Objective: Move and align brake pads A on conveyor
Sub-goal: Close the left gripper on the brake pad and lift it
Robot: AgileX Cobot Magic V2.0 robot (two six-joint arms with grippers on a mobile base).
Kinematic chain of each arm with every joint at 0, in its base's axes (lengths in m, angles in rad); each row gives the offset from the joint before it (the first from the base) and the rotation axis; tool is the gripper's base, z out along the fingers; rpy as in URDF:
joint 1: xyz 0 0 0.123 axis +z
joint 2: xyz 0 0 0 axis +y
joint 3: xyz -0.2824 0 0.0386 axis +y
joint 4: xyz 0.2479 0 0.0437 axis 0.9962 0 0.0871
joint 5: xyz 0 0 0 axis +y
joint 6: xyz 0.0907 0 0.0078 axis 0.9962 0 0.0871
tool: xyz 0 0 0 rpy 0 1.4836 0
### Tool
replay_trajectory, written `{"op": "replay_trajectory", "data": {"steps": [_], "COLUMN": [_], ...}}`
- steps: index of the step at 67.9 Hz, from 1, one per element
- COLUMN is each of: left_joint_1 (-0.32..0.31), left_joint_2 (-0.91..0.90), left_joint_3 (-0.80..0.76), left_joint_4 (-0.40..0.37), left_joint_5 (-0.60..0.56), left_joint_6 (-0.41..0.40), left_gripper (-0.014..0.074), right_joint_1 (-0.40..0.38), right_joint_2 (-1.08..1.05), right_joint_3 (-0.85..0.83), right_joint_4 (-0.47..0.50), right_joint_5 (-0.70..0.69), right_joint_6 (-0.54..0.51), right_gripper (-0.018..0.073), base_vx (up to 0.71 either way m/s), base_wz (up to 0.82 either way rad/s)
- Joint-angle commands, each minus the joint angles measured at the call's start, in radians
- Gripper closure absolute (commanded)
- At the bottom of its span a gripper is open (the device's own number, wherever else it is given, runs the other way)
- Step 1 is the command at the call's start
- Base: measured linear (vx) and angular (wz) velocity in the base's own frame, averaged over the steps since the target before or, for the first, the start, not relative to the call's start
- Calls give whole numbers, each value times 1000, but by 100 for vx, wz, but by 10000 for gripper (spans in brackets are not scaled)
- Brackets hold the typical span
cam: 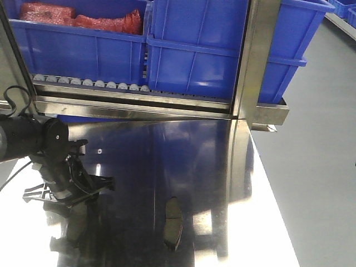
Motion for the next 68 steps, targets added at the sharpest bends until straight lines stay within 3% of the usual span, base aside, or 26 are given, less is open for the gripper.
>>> {"op": "replay_trajectory", "data": {"steps": [1,13,39,68], "left_joint_1": [-4,-4,-4,-4], "left_joint_2": [-41,-41,-130,-597], "left_joint_3": [-28,-28,-28,98], "left_joint_4": [-3,-3,8,143], "left_joint_5": [-5,-2,7,-78], "left_joint_6": [-11,-6,52,52], "left_gripper": [292,605,603,603], "right_joint_1": [0,0,0,0], "right_joint_2": [6,6,6,6], "right_joint_3": [-27,-27,-27,-27], "right_joint_4": [-5,-5,-5,-5], "right_joint_5": [-68,-68,-68,-68], "right_joint_6": [-4,-4,-4,-4], "right_gripper": [-33,-33,-33,-33], "base_vx": [0,0,0,0], "base_wz": [0,0,0,0]}}
